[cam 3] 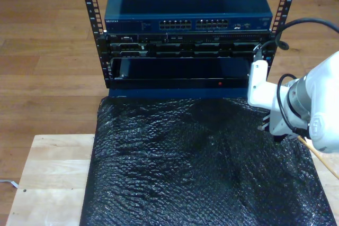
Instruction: Grab the cable and plug it in
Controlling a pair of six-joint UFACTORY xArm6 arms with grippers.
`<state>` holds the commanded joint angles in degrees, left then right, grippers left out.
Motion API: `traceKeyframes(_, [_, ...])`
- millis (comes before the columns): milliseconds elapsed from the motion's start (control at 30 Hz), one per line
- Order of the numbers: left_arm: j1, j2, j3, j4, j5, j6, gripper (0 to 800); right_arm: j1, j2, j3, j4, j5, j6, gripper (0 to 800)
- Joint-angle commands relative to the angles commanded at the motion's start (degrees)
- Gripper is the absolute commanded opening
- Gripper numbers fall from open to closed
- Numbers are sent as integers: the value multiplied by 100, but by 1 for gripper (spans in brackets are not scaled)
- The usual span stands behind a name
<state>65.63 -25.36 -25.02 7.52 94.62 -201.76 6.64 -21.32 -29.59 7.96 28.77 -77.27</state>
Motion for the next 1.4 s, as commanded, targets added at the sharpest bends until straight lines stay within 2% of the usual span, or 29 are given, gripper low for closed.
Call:
traceKeyframes(100, [141, -9, 316, 70, -211, 70, 799, 0, 0, 0, 0, 0, 0, 0])
traceKeyframes(200, [237, -185, 413, 97, -440, 105, 799, 0, 9, 0, 0, 0, 0, 0])
traceKeyframes(300, [246, -229, 642, 105, -580, 167, 799, 0, 9, 9, 0, 0, 9, 0])
traceKeyframes(500, [264, -334, 712, 79, -721, 369, 799, 9, 9, 0, 0, 0, 0, 0])
traceKeyframes(767, [475, -334, 712, 70, -844, 853, 799, 9, 9, 18, 0, 0, 0, 0])
traceKeyframes(900, [721, -334, 765, 53, -1134, 1257, 799, 9, 18, 26, 0, 0, 9, 0])
traceKeyframes(1100, [1204, -334, 1046, 62, -1820, 1635, 799, 9, 53, 26, 0, -9, 9, 0])
traceKeyframes(1400, [1222, -360, 1196, 0, -2048, 1758, 799, 9, 114, -9, 0, -18, 9, 0])
